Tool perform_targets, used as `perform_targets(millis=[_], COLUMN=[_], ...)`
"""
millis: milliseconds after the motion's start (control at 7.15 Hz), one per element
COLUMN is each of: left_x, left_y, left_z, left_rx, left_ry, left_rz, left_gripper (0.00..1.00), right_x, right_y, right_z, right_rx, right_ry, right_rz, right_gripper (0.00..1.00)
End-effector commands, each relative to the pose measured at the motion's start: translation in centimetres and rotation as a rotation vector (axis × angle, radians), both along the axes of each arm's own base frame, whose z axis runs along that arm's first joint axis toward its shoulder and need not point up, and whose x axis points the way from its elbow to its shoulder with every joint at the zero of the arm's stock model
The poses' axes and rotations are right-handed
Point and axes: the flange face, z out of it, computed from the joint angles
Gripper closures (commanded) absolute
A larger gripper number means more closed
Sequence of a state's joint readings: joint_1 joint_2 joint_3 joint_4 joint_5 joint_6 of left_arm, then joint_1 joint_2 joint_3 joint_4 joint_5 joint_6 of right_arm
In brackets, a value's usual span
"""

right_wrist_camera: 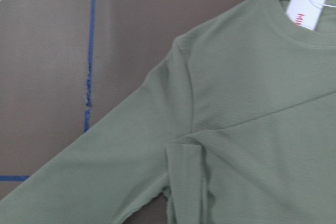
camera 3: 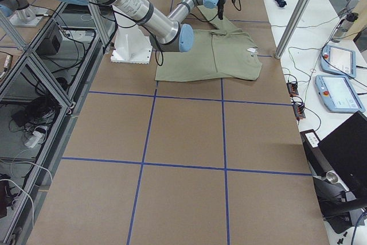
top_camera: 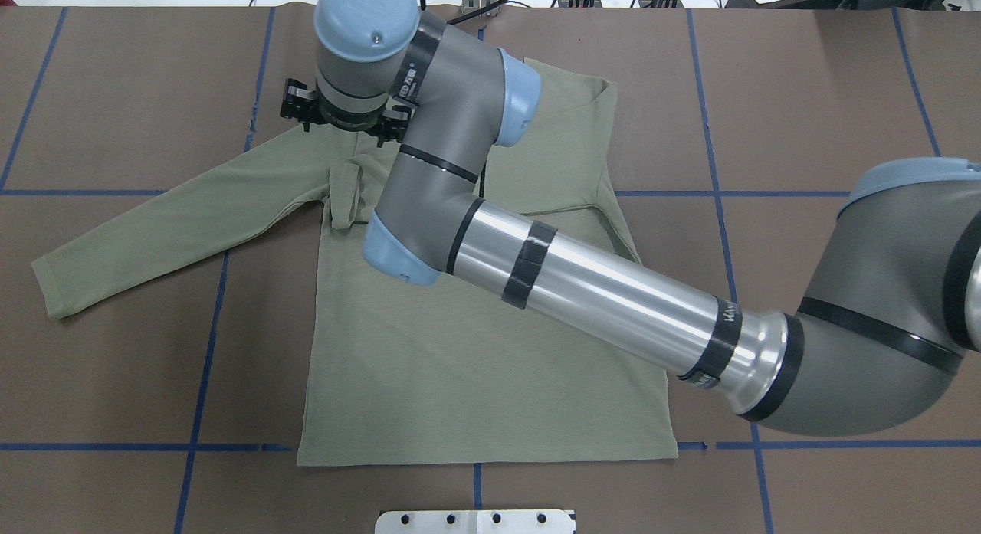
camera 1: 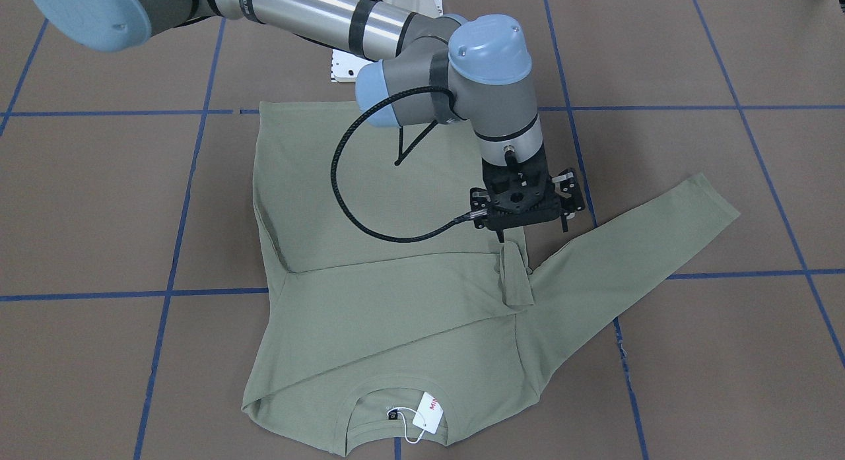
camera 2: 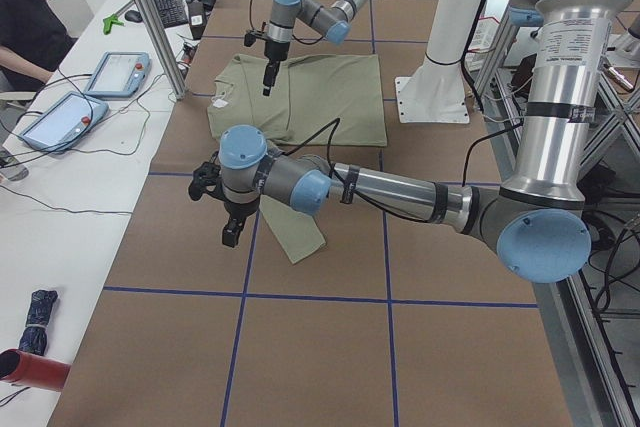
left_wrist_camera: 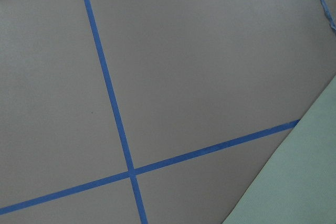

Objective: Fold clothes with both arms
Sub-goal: 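Lay the sleeve on the shirt, release, and raise the right gripper away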

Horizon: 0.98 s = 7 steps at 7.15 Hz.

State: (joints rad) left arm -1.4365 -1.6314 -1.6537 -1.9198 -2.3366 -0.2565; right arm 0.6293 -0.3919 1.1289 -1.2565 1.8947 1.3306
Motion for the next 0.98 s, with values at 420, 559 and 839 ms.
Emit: perform_targets(millis=[420,559,839], left_x=[14.9,16.0,16.9], left_y=[11.3,12.2,12.9], left_z=[3.0,3.9,6.4], left_rx=[-0.168,-0.199,-0.213], left_ry=[0.116,0.102,0.039], left_rz=[-0.290,-0.339,-0.393], left_gripper=[0.00,0.00,0.00], right_x=[23.4,27.9,33.6], right_y=[-1.2,-0.8,-0.7], right_z=[20.1,24.6,31.5], right_rx=[0.028,0.043,0.062], right_ry=[0.279,0.286,0.321], right_rz=[-0.160,-0.208,-0.273], right_gripper=[0.00,0.00,0.00])
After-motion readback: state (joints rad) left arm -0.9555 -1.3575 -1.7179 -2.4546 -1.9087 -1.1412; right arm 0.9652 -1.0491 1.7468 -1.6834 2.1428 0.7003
